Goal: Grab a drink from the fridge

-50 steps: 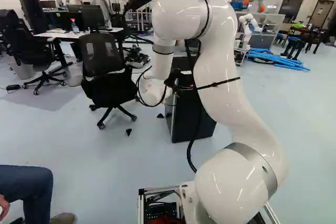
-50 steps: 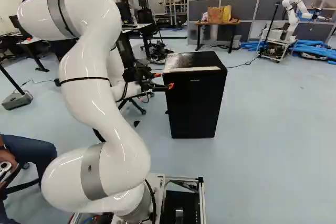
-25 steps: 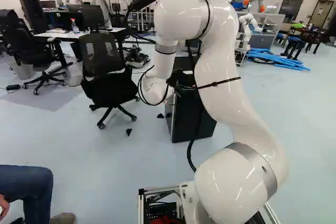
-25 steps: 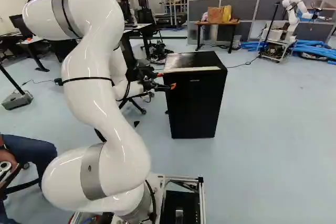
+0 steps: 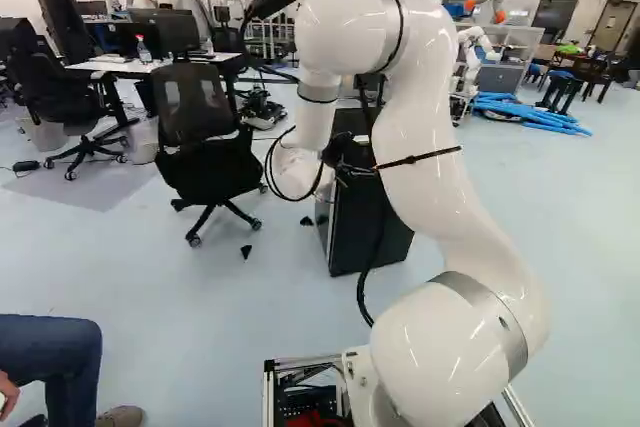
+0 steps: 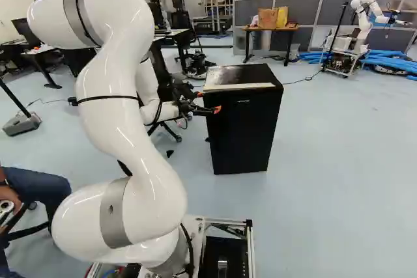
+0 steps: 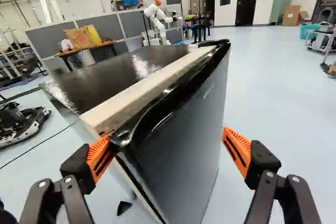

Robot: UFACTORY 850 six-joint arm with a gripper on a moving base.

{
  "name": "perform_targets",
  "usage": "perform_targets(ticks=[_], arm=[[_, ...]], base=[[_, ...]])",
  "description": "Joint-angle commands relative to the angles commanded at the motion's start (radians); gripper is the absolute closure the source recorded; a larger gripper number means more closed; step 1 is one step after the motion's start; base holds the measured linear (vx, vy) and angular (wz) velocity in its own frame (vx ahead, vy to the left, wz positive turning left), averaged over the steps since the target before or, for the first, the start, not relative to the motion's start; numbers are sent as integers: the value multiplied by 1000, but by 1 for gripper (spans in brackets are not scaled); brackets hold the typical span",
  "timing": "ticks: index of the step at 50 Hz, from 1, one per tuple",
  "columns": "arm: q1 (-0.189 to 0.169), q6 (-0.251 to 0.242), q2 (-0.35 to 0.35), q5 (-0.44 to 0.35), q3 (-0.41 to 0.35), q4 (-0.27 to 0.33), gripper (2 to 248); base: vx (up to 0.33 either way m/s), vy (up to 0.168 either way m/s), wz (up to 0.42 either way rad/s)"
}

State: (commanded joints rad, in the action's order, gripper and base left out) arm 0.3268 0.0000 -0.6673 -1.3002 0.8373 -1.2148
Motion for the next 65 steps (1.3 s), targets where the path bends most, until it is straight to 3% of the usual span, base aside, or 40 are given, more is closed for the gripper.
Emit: perform_targets(ticks=[36,65], arm=[[50,0,95,0,-170,-112,3],[155,0,183,0,-335,-201,3]], base=[[0,-1,0],[0,0,0]])
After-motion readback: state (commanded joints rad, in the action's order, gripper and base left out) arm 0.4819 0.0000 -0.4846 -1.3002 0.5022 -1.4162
